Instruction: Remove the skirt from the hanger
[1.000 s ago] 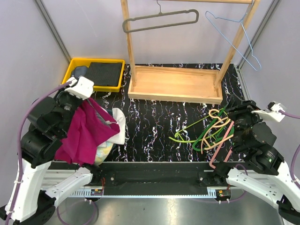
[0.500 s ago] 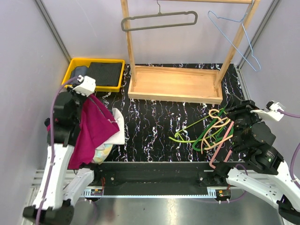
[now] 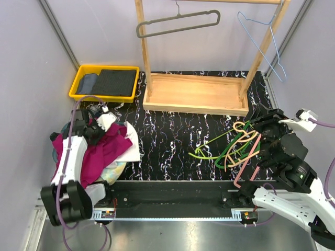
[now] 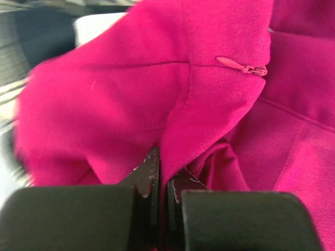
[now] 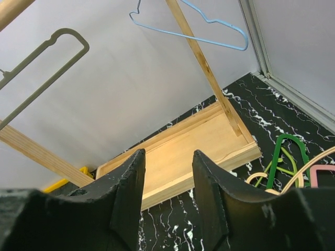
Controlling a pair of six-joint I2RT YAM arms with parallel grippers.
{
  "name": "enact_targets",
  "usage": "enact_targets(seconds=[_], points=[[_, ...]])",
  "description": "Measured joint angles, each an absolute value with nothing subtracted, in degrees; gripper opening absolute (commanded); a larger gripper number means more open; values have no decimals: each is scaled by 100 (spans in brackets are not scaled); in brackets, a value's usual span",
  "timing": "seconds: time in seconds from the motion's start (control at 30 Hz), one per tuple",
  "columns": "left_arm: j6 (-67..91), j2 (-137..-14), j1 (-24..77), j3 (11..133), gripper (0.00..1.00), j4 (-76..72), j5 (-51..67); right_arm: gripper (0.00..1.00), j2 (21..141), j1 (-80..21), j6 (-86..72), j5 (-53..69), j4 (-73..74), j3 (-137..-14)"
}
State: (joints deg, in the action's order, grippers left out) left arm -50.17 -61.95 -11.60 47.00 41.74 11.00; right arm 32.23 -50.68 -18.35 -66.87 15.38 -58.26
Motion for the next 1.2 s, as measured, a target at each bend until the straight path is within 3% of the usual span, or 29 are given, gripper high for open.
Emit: enact_targets(seconds=[0.17, 0.47, 0.5, 0.53, 0.6, 0.67, 0.73, 0.77, 0.8, 1.0, 1.2], points=[[-5605, -6908, -1146, 4635, 0, 4289, 1070, 50, 3369, -5068, -1796, -6694, 1535, -5944], [-6040, -6709, -851, 3312, 3, 2252, 56, 52, 3382, -5068, -1778, -6692, 1527, -6082], [-6055, -6709, -792, 3245, 11, 2112, -78, 53, 3382, -5068, -1776, -6692, 1529, -6099], [-6058, -6707, -755, 3214, 42, 2038, -178, 55, 3382, -5068, -1776, -6692, 1527, -6114], [-6090, -6676, -733, 3210, 70, 1984, -311, 59, 3382, -5068, -1774, -6689, 1529, -6130], [-6095, -6613, -740, 3336, 99, 1918, -447, 73, 3389, -5068, -1776, -6683, 1529, -6143], [-6020, -6499, -781, 3627, 99, 2128, -521, 84, 3406, -5068, -1752, -6652, 1529, -6165], [-5948, -6462, -801, 3771, 99, 2316, -519, 98, 3430, -5068, -1721, -6626, 1531, -6191], [-5872, -6405, -819, 3935, 99, 2622, -489, 100, 3470, -5068, -1682, -6569, 1535, -6235], [-4829, -6198, -821, 5937, 99, 5050, 276, 100, 4545, -5068, -1643, -5583, 2451, -7397], [-3251, -5791, -539, 8176, 99, 5929, 1332, 100, 6180, -5068, -2311, -4783, 3872, -8224]])
